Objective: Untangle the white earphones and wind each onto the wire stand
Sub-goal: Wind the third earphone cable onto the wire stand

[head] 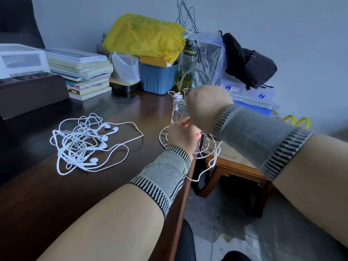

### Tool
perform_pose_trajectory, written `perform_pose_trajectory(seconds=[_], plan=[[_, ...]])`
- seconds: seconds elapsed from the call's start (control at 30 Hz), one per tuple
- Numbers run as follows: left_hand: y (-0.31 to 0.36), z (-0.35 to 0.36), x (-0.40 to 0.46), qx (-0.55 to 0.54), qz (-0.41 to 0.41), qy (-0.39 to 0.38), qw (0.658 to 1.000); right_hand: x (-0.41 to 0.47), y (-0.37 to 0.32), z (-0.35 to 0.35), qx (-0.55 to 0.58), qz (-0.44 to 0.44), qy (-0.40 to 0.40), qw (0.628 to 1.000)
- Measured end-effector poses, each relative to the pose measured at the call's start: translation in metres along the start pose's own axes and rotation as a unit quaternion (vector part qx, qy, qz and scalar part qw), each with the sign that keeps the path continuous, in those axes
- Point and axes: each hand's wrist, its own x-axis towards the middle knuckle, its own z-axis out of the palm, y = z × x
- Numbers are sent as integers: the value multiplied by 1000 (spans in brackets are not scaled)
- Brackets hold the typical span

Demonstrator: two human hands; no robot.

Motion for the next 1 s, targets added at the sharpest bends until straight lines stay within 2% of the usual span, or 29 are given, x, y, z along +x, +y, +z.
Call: perform_pose_trajectory(seconds=[0.1,0.17,0.23,0.3,0.37,0.47,0.6,0.7,0.8,1.0], plan=[[0,-4,3,23,23,1,999,-19,-4,13,-19,-61,64,996],[2,-2,2,-50,10,-9,999,-26,1,28,15,-48,107,993],[4,-3,4,-84,-3,-5,996,-30,9,50,114,-11,155,981],[4,-5,6,-53,1,7,999,-34,17,67,250,44,191,948],[4,-8,6,-13,12,29,999,-35,28,78,338,103,175,919],[8,-6,1,-46,-6,29,999,-31,42,83,409,179,127,886],[8,-5,-1,-38,2,27,999,-22,49,85,433,210,103,871],[9,-6,-1,-33,-7,34,999,-19,53,87,480,207,110,845],[8,-6,0,-28,-8,40,999,-20,57,93,587,196,102,779],[13,-7,-1,-15,-9,72,997,-23,57,98,687,159,63,706]])
